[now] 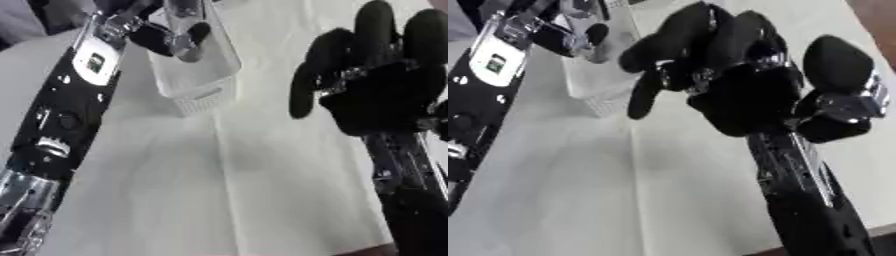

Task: Pick up objects on the table and place them in the box.

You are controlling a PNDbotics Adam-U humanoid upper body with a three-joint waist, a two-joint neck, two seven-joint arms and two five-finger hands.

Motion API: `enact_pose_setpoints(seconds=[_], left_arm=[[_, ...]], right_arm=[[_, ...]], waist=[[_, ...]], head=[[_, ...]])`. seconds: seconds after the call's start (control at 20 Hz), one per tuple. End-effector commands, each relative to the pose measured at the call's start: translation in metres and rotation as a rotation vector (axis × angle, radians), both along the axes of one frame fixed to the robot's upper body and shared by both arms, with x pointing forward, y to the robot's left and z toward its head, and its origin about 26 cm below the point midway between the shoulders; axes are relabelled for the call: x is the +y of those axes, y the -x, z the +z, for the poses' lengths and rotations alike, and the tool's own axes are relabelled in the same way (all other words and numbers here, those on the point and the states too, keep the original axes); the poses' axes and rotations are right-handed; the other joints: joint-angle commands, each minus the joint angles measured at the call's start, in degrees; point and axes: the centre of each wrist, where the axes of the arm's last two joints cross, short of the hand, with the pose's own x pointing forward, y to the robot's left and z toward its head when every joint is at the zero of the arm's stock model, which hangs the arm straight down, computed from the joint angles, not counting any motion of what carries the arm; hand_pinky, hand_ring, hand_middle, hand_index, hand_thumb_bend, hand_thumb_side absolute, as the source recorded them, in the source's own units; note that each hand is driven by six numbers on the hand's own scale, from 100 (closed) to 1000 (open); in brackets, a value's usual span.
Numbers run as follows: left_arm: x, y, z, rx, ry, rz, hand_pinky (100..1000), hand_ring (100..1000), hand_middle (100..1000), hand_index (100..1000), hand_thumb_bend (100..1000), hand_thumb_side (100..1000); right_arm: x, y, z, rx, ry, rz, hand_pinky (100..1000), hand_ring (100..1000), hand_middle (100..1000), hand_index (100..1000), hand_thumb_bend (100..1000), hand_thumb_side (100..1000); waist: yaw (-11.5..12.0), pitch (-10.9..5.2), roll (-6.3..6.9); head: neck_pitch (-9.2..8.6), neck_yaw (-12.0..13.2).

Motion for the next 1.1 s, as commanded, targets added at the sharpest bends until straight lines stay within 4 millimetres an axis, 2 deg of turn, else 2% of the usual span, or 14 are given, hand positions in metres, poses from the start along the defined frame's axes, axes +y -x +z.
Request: enact_pose_setpoints(seconds=[0.05, 0.1, 0.15, 0.2, 0.25, 0.3, 0.35, 0.4, 0.45, 0.5, 0.55, 0.6, 0.95, 1.1], left_arm=[[0.006, 0.000, 0.005, -0.024, -0.014, 0.025, 100, 302, 353, 455, 100, 358], [0.007, 0.000, 0.002, -0.022, -0.020, 0.030, 176, 407, 429, 509, 179, 377], [0.007, 0.000, 0.000, -0.019, -0.031, 0.038, 226, 448, 462, 542, 228, 398], [0.009, -0.001, -0.002, -0.015, -0.047, 0.047, 311, 516, 530, 629, 338, 463], [0.010, -0.001, -0.004, -0.009, -0.068, 0.059, 298, 504, 518, 614, 323, 454], [0.013, -0.002, -0.007, -0.002, -0.095, 0.072, 456, 644, 669, 775, 438, 577], [0.015, -0.003, -0.010, 0.008, -0.126, 0.088, 476, 665, 689, 795, 447, 592], [0.017, -0.004, -0.012, 0.016, -0.151, 0.101, 547, 733, 754, 871, 464, 640], [0.019, -0.005, -0.014, 0.022, -0.171, 0.112, 570, 749, 770, 888, 472, 650], [0.020, -0.005, -0.016, 0.028, -0.187, 0.122, 655, 807, 819, 941, 482, 690], [0.022, -0.006, -0.018, 0.034, -0.200, 0.131, 632, 791, 807, 929, 483, 680], [0.023, -0.006, -0.020, 0.039, -0.208, 0.140, 703, 839, 846, 965, 483, 724], [0.035, -0.009, -0.026, 0.053, -0.155, 0.176, 711, 838, 839, 963, 451, 792], [0.042, -0.010, -0.028, 0.059, -0.134, 0.193, 761, 874, 874, 987, 524, 807]], right_arm=[[0.000, 0.002, 0.009, -0.044, -0.019, 0.013, 710, 855, 796, 800, 100, 882], [0.000, 0.002, 0.010, -0.044, -0.019, 0.013, 709, 855, 796, 800, 100, 882], [0.000, 0.002, 0.010, -0.045, -0.020, 0.012, 709, 854, 795, 799, 100, 881], [0.000, 0.002, 0.010, -0.044, -0.019, 0.012, 709, 854, 795, 799, 100, 881], [-0.001, 0.002, 0.009, -0.044, -0.019, 0.012, 709, 854, 795, 799, 100, 881], [-0.001, 0.002, 0.009, -0.044, -0.019, 0.012, 708, 854, 794, 798, 100, 881], [-0.001, 0.002, 0.009, -0.043, -0.018, 0.012, 708, 854, 794, 798, 100, 881], [-0.001, 0.002, 0.009, -0.043, -0.018, 0.012, 707, 853, 794, 798, 100, 881], [-0.001, 0.002, 0.009, -0.042, -0.018, 0.012, 707, 853, 794, 798, 100, 881], [-0.001, 0.002, 0.009, -0.043, -0.018, 0.012, 707, 853, 794, 798, 100, 881], [-0.001, 0.002, 0.009, -0.043, -0.018, 0.012, 707, 853, 794, 798, 100, 881], [0.000, 0.002, 0.010, -0.044, -0.019, 0.013, 706, 852, 793, 798, 100, 881], [0.000, 0.002, 0.011, -0.051, -0.026, 0.013, 705, 851, 792, 798, 100, 882], [0.000, 0.002, 0.010, -0.053, -0.028, 0.011, 704, 851, 791, 798, 100, 882]], waist=[[0.1, -0.79, -0.62], [0.1, -0.74, -0.65], [0.2, -0.70, -0.67], [0.3, -0.68, -0.69], [0.3, -0.67, -0.70], [0.4, -0.66, -0.71], [0.6, -0.65, -0.73], [0.7, -0.64, -0.75], [0.7, -0.63, -0.77], [0.8, -0.61, -0.81], [0.9, -0.58, -0.85], [1.0, -0.56, -0.91], [1.4, -0.43, -1.34], [1.5, -0.45, -1.46]], head=[[-0.01, -0.7], [-0.01, -0.7], [-0.01, -0.7], [-0.01, -0.7], [-0.01, -0.7], [-0.01, -0.7], [-0.01, -0.7], [-0.01, -0.7], [-0.01, -0.7], [-0.01, -0.7], [-0.01, -0.7], [-0.01, -0.7], [-0.01, -0.7], [-0.01, -0.7]])
